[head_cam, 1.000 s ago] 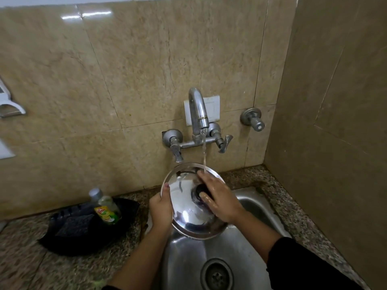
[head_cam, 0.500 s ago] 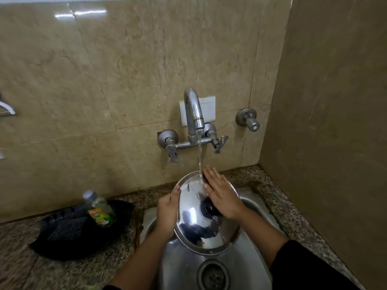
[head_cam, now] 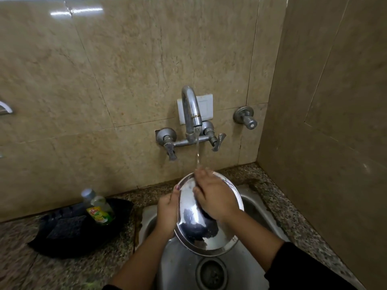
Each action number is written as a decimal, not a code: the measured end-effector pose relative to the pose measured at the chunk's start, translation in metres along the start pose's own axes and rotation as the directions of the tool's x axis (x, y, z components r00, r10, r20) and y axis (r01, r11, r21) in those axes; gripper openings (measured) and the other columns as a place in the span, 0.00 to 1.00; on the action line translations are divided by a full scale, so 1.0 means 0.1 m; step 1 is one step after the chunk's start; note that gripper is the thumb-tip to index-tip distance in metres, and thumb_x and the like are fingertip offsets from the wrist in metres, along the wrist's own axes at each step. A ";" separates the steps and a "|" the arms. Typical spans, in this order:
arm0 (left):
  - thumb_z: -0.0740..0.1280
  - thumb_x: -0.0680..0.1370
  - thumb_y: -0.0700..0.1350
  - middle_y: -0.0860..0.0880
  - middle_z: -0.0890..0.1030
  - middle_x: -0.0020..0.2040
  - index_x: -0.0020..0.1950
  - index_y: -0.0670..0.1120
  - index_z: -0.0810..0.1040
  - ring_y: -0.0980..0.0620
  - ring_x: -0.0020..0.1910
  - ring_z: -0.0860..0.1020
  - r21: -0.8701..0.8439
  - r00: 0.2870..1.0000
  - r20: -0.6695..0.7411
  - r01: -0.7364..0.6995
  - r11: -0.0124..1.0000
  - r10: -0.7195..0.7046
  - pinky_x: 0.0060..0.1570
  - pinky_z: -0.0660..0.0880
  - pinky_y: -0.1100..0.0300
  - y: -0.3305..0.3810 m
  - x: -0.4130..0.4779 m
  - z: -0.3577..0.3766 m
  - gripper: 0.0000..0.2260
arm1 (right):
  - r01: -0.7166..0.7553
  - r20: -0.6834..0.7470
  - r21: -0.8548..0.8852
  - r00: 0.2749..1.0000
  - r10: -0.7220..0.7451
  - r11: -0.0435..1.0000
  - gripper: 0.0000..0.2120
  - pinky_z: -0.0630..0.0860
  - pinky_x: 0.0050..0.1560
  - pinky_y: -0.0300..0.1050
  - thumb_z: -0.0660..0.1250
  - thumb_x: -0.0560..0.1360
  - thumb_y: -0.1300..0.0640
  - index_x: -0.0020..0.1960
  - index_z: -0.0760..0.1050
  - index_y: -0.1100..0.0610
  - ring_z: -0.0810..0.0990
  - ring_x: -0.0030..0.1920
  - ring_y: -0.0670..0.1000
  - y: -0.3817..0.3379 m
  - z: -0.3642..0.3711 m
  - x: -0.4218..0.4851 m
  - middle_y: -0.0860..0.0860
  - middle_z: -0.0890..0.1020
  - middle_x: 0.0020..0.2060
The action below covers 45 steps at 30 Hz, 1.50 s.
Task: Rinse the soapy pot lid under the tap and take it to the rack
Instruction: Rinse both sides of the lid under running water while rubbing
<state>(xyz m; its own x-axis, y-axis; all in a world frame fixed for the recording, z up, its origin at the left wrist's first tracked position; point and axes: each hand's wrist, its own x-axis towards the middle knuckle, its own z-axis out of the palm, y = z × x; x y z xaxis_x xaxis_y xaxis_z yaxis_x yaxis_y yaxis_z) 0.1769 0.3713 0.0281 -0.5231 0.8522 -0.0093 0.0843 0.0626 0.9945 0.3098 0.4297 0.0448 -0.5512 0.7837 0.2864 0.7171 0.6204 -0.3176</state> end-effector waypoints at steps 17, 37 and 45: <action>0.61 0.80 0.48 0.51 0.77 0.24 0.31 0.43 0.77 0.57 0.24 0.74 -0.113 0.998 -0.037 -0.053 0.992 0.049 0.26 0.71 0.65 0.13 -0.04 -0.15 0.19 | -0.091 -0.059 0.319 0.992 0.115 0.943 0.18 0.63 0.68 0.52 0.57 0.80 0.44 0.67 0.72 0.47 0.70 0.67 0.50 0.19 -0.14 0.37 0.48 0.76 0.65; 0.64 0.78 0.52 0.43 0.82 0.35 0.38 0.41 0.81 0.49 0.35 0.77 -0.007 0.998 0.043 -0.049 0.999 0.049 0.40 0.74 0.53 0.07 0.14 -0.32 0.17 | 0.100 -0.040 0.095 0.994 -0.097 0.990 0.24 0.58 0.72 0.50 0.54 0.81 0.43 0.74 0.63 0.51 0.63 0.73 0.52 0.18 0.03 0.46 0.52 0.68 0.73; 0.64 0.78 0.53 0.49 0.82 0.32 0.36 0.45 0.81 0.51 0.33 0.78 0.045 0.996 0.061 -0.063 0.997 0.061 0.39 0.75 0.55 0.01 0.11 -0.28 0.17 | -0.024 0.041 0.144 0.999 0.018 0.989 0.25 0.56 0.70 0.53 0.56 0.79 0.40 0.71 0.68 0.52 0.63 0.74 0.52 0.20 -0.03 0.46 0.51 0.69 0.72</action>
<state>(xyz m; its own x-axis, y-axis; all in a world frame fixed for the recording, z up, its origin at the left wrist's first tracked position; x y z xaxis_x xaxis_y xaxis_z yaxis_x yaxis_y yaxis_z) 0.1473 0.3658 0.0319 -0.4643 0.8846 0.0446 0.1551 0.0317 0.9874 0.2997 0.4780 0.0545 -0.5554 0.7952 0.2432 0.6612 0.5997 -0.4508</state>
